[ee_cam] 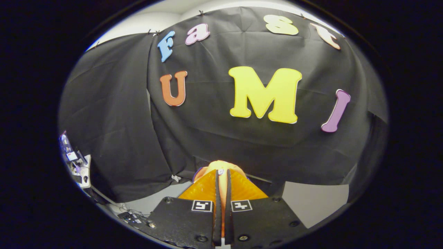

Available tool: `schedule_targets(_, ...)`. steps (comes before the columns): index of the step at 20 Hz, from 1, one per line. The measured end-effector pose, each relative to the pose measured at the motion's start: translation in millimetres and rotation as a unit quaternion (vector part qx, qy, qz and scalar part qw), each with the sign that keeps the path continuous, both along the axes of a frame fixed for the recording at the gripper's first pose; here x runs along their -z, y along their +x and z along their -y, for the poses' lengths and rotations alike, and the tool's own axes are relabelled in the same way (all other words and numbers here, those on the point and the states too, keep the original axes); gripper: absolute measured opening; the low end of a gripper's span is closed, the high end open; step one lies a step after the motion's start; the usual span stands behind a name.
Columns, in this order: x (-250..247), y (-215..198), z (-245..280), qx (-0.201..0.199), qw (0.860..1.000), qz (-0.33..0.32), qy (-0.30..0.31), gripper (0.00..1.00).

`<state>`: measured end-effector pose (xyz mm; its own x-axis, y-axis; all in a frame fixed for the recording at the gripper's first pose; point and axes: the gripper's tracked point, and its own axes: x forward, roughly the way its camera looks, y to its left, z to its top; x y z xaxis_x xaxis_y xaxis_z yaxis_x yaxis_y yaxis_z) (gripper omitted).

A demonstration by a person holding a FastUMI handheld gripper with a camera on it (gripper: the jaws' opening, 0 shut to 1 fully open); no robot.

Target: Put the clothes into the washing machine and then close the washing machine lid.

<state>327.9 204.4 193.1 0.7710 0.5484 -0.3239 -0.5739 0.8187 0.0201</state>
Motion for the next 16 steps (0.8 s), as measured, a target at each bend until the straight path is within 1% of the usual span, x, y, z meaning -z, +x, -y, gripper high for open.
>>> schedule_targets(3,7,2,-16,-0.009,1.0,-0.005,-0.004,0.07)
schedule_targets(7,30,6,-36,-0.017,1.0,-0.02,-0.009,0.07)
schedule_targets(16,110,22,-78,-0.028,0.997,-0.063,-0.028,0.07)
